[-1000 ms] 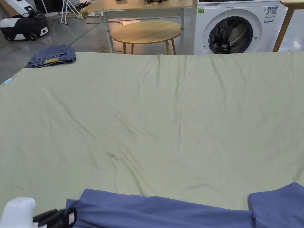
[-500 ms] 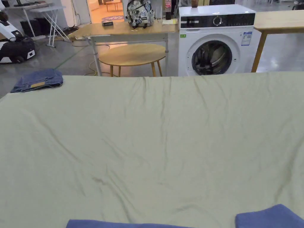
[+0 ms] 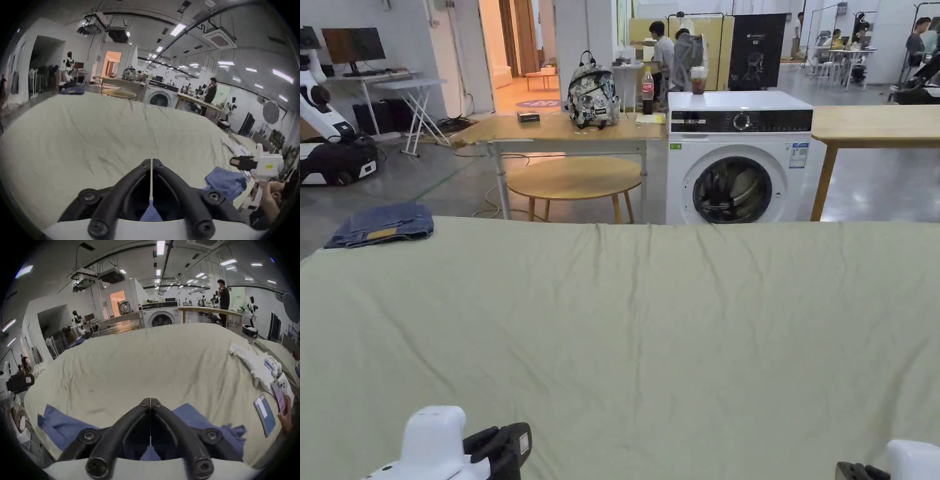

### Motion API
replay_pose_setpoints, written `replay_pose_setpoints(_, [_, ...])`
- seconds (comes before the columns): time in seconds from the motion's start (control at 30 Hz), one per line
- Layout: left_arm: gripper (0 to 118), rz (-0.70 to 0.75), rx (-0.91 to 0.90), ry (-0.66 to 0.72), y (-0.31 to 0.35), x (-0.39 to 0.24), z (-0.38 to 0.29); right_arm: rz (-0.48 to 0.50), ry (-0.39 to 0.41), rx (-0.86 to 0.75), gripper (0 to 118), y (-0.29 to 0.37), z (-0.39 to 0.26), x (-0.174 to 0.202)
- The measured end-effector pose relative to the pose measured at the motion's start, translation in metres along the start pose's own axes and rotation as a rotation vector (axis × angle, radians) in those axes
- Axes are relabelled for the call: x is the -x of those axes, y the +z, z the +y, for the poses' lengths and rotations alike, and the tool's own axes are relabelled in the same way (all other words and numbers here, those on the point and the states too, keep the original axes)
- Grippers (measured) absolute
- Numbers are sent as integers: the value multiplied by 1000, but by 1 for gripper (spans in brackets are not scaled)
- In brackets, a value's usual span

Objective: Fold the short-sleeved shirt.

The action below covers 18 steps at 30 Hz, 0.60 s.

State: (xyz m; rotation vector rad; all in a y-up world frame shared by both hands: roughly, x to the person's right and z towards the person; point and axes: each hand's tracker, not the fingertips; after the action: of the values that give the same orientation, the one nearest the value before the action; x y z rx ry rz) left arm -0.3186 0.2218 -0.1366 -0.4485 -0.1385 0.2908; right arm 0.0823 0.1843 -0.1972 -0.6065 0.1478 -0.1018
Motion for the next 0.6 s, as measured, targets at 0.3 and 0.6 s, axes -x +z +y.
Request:
replay_pose_setpoints(0.3, [0,35,49,-28,13,27,-12,9,25,23,0,6,1,7])
replay_pose_setpoints(0.6, [82,-57,127,322,66,149,-42,5,-30,57,0,30,-25,-15])
